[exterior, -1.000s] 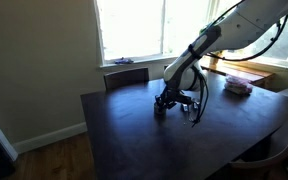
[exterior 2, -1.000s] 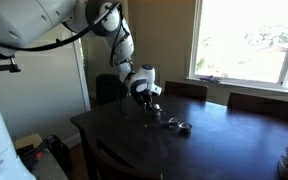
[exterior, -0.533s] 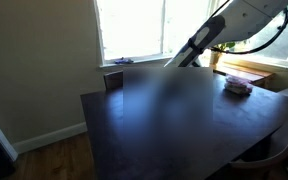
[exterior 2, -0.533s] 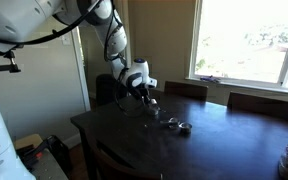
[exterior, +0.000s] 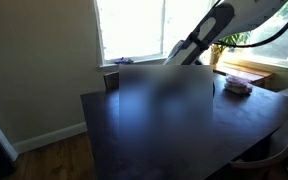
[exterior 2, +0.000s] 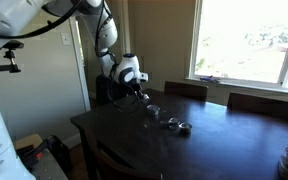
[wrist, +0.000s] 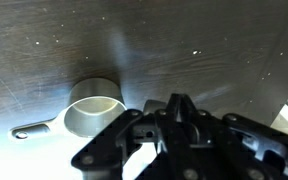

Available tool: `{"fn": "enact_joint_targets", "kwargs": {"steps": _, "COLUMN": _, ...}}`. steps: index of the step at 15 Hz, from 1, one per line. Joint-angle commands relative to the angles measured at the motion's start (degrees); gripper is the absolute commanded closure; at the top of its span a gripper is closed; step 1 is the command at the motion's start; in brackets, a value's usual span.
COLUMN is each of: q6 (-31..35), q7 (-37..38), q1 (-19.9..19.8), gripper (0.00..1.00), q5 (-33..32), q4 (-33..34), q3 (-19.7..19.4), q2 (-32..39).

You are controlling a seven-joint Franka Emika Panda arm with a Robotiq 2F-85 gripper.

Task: Unstack the measuring cups

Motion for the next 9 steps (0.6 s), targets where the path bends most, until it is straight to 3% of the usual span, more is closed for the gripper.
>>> {"fn": "enact_joint_targets", "kwargs": {"steps": 1, "q6": 0.08, "q7": -0.58, "q1": 0.52, "gripper": 0.93, "q5": -2.07, "q4": -5.58, "q3": 2.21, "q2": -4.49}}
{"fn": "enact_joint_targets", "kwargs": {"steps": 9, "q6": -1.07, "q7": -7.69, "q1": -8.8, "gripper": 0.93, "q5": -1.63, "q4": -1.92, "q3": 14.73, "q2": 1.48}}
